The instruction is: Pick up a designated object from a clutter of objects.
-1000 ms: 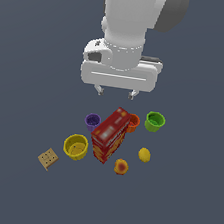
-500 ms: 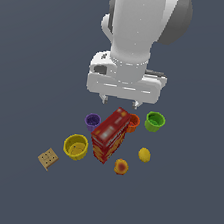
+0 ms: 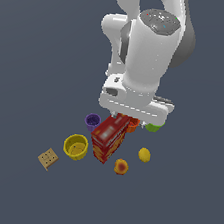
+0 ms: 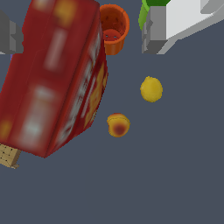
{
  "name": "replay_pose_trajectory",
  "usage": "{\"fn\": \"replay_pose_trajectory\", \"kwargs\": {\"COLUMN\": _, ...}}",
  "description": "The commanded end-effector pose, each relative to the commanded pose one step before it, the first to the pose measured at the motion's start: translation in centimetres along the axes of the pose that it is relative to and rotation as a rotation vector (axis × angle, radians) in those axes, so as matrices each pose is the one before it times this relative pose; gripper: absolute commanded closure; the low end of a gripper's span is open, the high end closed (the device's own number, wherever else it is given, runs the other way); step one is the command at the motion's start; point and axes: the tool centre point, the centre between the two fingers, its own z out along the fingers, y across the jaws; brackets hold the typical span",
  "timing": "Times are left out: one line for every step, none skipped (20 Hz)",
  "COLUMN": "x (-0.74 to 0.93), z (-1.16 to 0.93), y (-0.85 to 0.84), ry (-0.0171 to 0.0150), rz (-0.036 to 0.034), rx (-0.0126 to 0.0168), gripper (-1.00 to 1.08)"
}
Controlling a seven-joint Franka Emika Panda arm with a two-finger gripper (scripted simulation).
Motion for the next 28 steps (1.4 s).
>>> {"fn": "replay_pose_trajectory", "kwargs": {"x": 0.255, "z": 1.457, "y": -1.159, "ry": -0.00119, "rz": 0.04690, "rx": -0.00071, "gripper": -0.92}}
{"fn": "replay_pose_trajectory", "kwargs": {"x": 0.060, "z": 0.585, "y": -0.459, "ry": -0.00057, "rz": 0.01835, "rx": -0.00026, "gripper": -0.92}}
{"fn": "replay_pose_trajectory", "kwargs": {"x": 0.041, "z": 0.589, "y": -0.460, "ry": -0.00058, "rz": 0.01834, "rx": -0.00025, "gripper": -0.92}}
{"fn": "replay_pose_trajectory", "kwargs": {"x": 0.023, "z": 0.593, "y": -0.460, "ry": -0.00058, "rz": 0.01834, "rx": -0.00023, "gripper": -0.92}}
{"fn": "replay_pose_trajectory", "kwargs": {"x": 0.005, "z": 0.598, "y": -0.459, "ry": -0.00060, "rz": 0.01835, "rx": -0.00021, "gripper": -0.92}}
{"fn": "replay_pose_trajectory", "kwargs": {"x": -0.014, "z": 0.602, "y": -0.457, "ry": -0.00061, "rz": 0.01835, "rx": -0.00019, "gripper": -0.92}}
{"fn": "replay_pose_trajectory", "kwargs": {"x": -0.032, "z": 0.606, "y": -0.455, "ry": -0.00062, "rz": 0.01835, "rx": -0.00018, "gripper": -0.92}}
{"fn": "replay_pose_trajectory", "kwargs": {"x": -0.050, "z": 0.610, "y": -0.452, "ry": -0.00063, "rz": 0.01836, "rx": -0.00016, "gripper": -0.92}}
{"fn": "replay_pose_trajectory", "kwargs": {"x": -0.068, "z": 0.614, "y": -0.448, "ry": -0.00065, "rz": 0.01836, "rx": -0.00015, "gripper": -0.92}}
{"fn": "replay_pose_trajectory", "kwargs": {"x": -0.086, "z": 0.618, "y": -0.444, "ry": -0.00067, "rz": 0.01836, "rx": -0.00014, "gripper": -0.92}}
{"fn": "replay_pose_trajectory", "kwargs": {"x": -0.104, "z": 0.622, "y": -0.438, "ry": -0.00068, "rz": 0.01837, "rx": -0.00013, "gripper": -0.92}}
{"fn": "replay_pose_trajectory", "kwargs": {"x": -0.121, "z": 0.626, "y": -0.432, "ry": -0.00070, "rz": 0.01839, "rx": -0.00012, "gripper": -0.92}}
{"fn": "replay_pose_trajectory", "kwargs": {"x": -0.139, "z": 0.629, "y": -0.426, "ry": -0.00072, "rz": 0.01839, "rx": -0.00011, "gripper": -0.92}}
{"fn": "replay_pose_trajectory", "kwargs": {"x": -0.156, "z": 0.633, "y": -0.419, "ry": -0.00074, "rz": 0.01840, "rx": -0.00010, "gripper": -0.92}}
{"fn": "replay_pose_trajectory", "kwargs": {"x": -0.172, "z": 0.637, "y": -0.410, "ry": -0.00076, "rz": 0.01842, "rx": -0.00010, "gripper": -0.92}}
{"fn": "replay_pose_trajectory", "kwargs": {"x": -0.189, "z": 0.640, "y": -0.402, "ry": -0.00079, "rz": 0.01842, "rx": -0.00009, "gripper": -0.92}}
{"fn": "replay_pose_trajectory", "kwargs": {"x": -0.204, "z": 0.636, "y": -0.389, "ry": -0.00080, "rz": 0.01820, "rx": -0.00009, "gripper": -0.92}}
{"fn": "replay_pose_trajectory", "kwargs": {"x": -0.208, "z": 0.608, "y": -0.360, "ry": -0.00078, "rz": 0.01736, "rx": -0.00008, "gripper": -0.92}}
{"fn": "replay_pose_trajectory", "kwargs": {"x": -0.209, "z": 0.578, "y": -0.332, "ry": -0.00076, "rz": 0.01643, "rx": -0.00008, "gripper": -0.92}}
{"fn": "replay_pose_trajectory", "kwargs": {"x": -0.208, "z": 0.547, "y": -0.305, "ry": -0.00073, "rz": 0.01550, "rx": -0.00008, "gripper": -0.92}}
{"fn": "replay_pose_trajectory", "kwargs": {"x": -0.206, "z": 0.516, "y": -0.279, "ry": -0.00070, "rz": 0.01457, "rx": -0.00007, "gripper": -0.92}}
{"fn": "replay_pose_trajectory", "kwargs": {"x": -0.200, "z": 0.485, "y": -0.254, "ry": -0.00067, "rz": 0.01364, "rx": -0.00007, "gripper": -0.92}}
{"fn": "replay_pose_trajectory", "kwargs": {"x": -0.194, "z": 0.453, "y": -0.231, "ry": -0.00064, "rz": 0.01270, "rx": -0.00007, "gripper": -0.92}}
{"fn": "replay_pose_trajectory", "kwargs": {"x": -0.185, "z": 0.420, "y": -0.208, "ry": -0.00060, "rz": 0.01176, "rx": -0.00007, "gripper": -0.92}}
{"fn": "replay_pose_trajectory", "kwargs": {"x": -0.175, "z": 0.388, "y": -0.186, "ry": -0.00056, "rz": 0.01084, "rx": -0.00006, "gripper": -0.92}}
{"fn": "replay_pose_trajectory", "kwargs": {"x": -0.164, "z": 0.355, "y": -0.166, "ry": -0.00052, "rz": 0.00990, "rx": -0.00006, "gripper": -0.92}}
{"fn": "replay_pose_trajectory", "kwargs": {"x": -0.153, "z": 0.322, "y": -0.147, "ry": -0.00048, "rz": 0.00894, "rx": -0.00006, "gripper": -0.92}}
{"fn": "replay_pose_trajectory", "kwargs": {"x": -0.137, "z": 0.288, "y": -0.128, "ry": -0.00043, "rz": 0.00804, "rx": -0.00005, "gripper": -0.92}}
